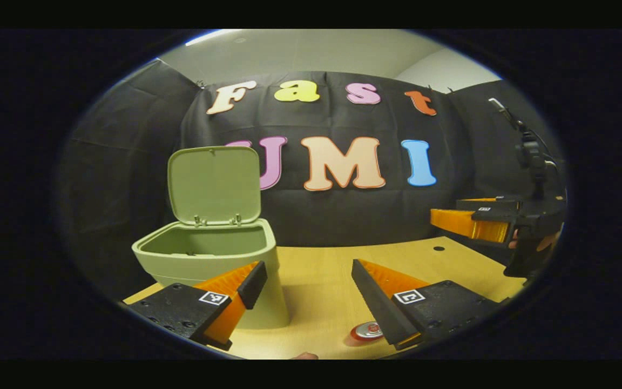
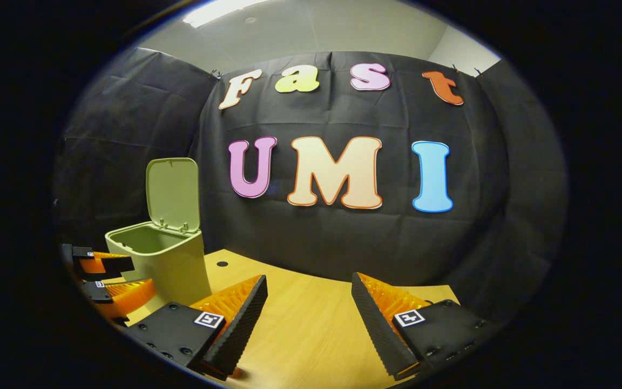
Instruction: Press the lid of the desktop garbage bin to open it, pick up the crumpled paper on the desktop and throw it into the bin, then pick up the pop can on the desktop and drop it into the bin, and finally close the garbage bin lid.
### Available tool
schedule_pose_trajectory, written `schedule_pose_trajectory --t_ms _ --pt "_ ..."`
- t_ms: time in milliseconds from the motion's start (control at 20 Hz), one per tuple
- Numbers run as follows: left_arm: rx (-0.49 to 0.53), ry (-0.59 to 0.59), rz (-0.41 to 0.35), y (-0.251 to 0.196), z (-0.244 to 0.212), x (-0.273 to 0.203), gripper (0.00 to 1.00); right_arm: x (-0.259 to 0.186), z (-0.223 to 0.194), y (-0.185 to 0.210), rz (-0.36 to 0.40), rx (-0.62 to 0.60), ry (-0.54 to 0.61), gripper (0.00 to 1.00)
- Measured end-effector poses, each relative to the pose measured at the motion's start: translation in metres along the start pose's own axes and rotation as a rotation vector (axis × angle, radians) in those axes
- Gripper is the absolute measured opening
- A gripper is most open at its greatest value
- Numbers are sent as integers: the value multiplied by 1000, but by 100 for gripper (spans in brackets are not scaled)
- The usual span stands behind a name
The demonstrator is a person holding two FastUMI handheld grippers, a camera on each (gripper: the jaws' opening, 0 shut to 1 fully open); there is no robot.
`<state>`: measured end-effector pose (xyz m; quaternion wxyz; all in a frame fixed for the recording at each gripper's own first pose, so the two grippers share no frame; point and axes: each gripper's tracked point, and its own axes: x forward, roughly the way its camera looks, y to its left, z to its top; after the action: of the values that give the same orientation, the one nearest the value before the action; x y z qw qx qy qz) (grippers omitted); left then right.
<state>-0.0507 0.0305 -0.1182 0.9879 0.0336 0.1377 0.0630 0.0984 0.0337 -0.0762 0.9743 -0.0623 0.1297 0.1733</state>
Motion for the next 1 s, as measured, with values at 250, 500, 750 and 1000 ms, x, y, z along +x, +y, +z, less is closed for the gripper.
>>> schedule_pose_trajectory --t_ms 250,500,750,1000 --pt "-1 60 -41 -38 -34 2 95 -9 -19 -33 -29 -26 42 98" --pt "-12 170 -51 -60 -84 2 96 -14 -37 -51 -23 -49 84 98" --pt "-27 258 -39 -72 -128 -4 95 -15 -50 -61 -16 -78 111 99" --pt "-24 334 -49 -82 -167 -6 95 -20 -54 -63 -5 -122 113 98"
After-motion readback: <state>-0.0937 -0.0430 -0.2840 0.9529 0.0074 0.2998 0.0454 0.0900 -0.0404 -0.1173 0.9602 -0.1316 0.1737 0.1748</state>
